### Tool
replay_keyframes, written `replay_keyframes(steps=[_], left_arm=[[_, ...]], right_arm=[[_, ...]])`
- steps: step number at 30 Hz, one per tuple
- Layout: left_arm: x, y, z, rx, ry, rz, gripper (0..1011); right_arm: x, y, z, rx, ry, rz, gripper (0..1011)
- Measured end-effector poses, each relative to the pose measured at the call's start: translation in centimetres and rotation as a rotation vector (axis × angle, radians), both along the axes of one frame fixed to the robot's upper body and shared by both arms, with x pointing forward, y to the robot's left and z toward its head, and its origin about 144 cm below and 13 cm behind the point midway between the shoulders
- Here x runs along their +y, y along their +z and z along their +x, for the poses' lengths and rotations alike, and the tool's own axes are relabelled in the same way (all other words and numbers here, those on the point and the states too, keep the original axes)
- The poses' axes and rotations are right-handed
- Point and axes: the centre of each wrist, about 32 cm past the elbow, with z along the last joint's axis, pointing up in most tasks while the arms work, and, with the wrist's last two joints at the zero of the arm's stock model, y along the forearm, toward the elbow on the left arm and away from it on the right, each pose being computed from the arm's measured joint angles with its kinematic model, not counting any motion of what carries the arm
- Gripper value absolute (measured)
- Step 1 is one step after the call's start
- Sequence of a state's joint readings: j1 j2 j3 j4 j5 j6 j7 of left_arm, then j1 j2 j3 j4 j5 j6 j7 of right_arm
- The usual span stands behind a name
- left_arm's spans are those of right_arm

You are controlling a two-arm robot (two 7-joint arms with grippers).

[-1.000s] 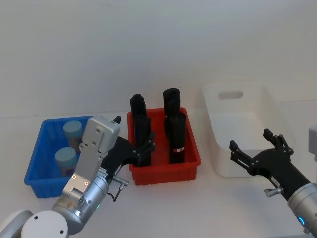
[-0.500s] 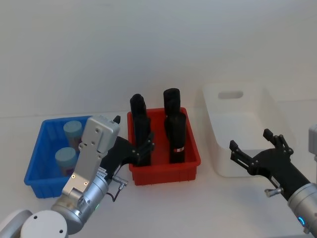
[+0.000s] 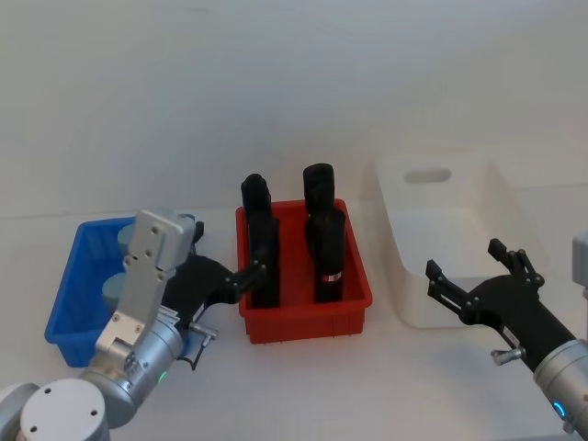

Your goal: Pick the cotton swabs from the blue box and place them into the white box.

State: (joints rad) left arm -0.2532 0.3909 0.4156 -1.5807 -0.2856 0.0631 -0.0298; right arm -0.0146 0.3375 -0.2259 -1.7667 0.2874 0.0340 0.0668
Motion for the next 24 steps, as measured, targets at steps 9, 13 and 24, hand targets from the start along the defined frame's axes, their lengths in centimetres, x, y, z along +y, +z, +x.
replay_keyframes(steps=[9, 13, 24], left_arm=[[1.7, -0.5, 1.0, 0.08, 0.054, -0.034, 1004], [2.5, -0.7, 1.3, 0.107, 0.081, -0.045, 1004], [5.1, -1.4, 2.3, 0.177, 0.182, -0.045, 1004]], right_arm=[[0.0, 0.0, 0.0, 0.0, 0.0, 0.0, 1002], [0.0, 0.0, 0.0, 0.0, 0.0, 0.0, 1002], [0.0, 0.0, 0.0, 0.0, 0.0, 0.0, 1002]])
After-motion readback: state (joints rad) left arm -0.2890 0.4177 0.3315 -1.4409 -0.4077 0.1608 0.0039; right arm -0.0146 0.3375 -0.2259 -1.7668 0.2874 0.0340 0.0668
